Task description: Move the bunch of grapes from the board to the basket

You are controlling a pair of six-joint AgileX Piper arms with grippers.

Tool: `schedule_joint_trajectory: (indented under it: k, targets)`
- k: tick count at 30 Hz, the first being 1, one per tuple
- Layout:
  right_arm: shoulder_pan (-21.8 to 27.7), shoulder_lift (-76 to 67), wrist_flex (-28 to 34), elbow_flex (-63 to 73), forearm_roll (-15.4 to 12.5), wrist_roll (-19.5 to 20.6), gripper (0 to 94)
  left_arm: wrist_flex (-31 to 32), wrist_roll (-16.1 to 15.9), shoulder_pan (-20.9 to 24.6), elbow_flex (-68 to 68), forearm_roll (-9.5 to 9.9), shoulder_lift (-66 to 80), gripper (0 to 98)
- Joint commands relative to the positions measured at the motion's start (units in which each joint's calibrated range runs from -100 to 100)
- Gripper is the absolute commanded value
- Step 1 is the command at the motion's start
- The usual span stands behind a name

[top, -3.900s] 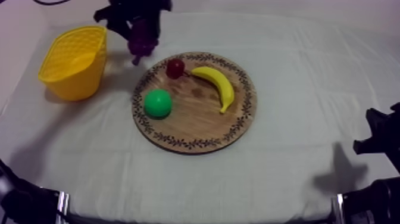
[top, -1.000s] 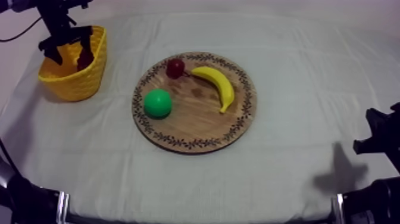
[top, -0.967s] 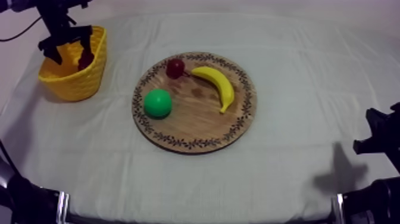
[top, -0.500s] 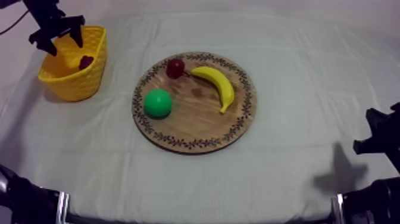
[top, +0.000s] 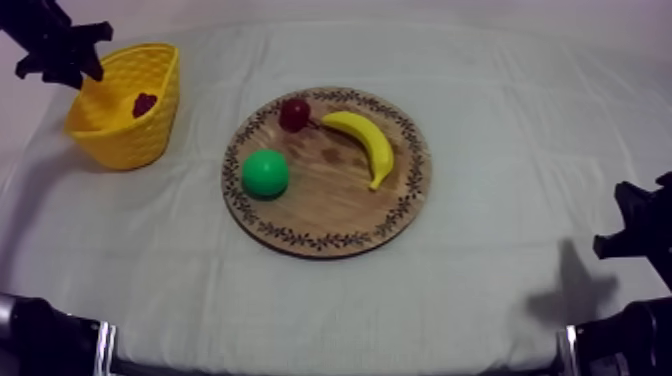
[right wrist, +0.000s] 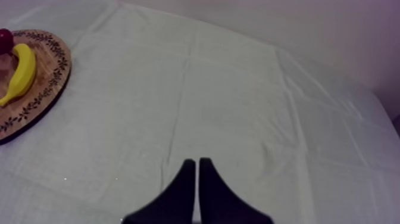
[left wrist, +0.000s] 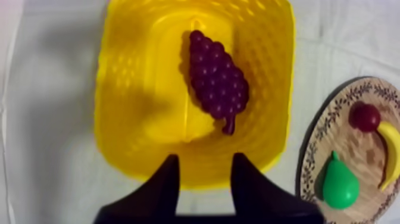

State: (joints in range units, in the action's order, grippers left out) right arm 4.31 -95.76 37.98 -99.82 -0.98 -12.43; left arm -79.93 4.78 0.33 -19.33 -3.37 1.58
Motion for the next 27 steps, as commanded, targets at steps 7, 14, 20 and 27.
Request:
schedule_joint_trajectory:
  k: [7,14,20,27]
  targets:
    - [-0.02,0.00,0.00,0.04,0.03,0.00,0.3,1.98,-0.27,-1.49,-10.87,0.34,17.92,2.5]
    - [-0.02,0.00,0.00,0.04,0.03,0.00,0.3,9.47,1.63,-3.73,-21.33,-0.28,32.13,0.3]
    - [-0.02,0.00,0.00,0.04,0.03,0.00,0.3,15.51,1.43,-5.60,-32.43,-1.08,45.36,0.1]
    - [-0.02,0.00,0.00,0.04,0.03,0.00,0.3,26.35,-9.35,-6.35,-46.05,-5.18,60.61,0.0]
